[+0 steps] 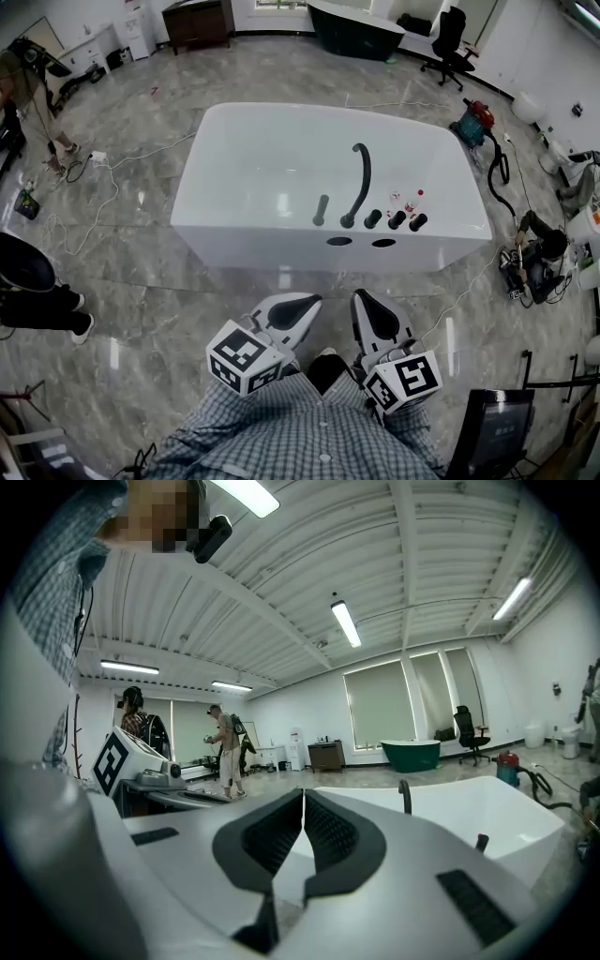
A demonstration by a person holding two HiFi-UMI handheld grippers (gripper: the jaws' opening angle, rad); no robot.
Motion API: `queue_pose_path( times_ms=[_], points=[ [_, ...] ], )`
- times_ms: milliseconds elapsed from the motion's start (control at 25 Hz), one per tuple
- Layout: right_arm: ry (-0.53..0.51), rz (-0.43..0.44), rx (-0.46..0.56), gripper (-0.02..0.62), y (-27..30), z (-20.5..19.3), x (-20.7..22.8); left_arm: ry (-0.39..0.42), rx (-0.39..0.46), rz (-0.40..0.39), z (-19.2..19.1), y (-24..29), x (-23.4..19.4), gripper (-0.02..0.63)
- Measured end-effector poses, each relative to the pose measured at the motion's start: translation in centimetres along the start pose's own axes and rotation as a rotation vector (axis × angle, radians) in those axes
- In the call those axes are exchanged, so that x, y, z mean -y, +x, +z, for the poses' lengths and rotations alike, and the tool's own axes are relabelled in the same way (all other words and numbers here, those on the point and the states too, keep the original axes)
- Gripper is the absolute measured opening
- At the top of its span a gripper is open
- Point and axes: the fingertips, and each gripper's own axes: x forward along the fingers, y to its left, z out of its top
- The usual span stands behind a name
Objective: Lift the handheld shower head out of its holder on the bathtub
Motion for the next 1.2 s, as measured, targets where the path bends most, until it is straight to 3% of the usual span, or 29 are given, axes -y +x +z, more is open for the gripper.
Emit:
queue_pose_path(
  times_ms=[360,640,1200],
  points=[
    [0.001,0.023,-0.012,0.020,1.7,0.3,0.8,-0.003,0.000,0.024,0.7,0.5,-1.4,0.009],
    [-0.008,0.065,-0.023,0.020,5.2,-0.5,2.0,-0.016,-0.003,0.075,0.3,1.8,-4.9,0.009],
    [-0.044,0.127,-0.037,0.020,13.5,1.9,11.3,-0.032,0.002,0.168,4.4,10.3,-12.0,0.009]
  ],
)
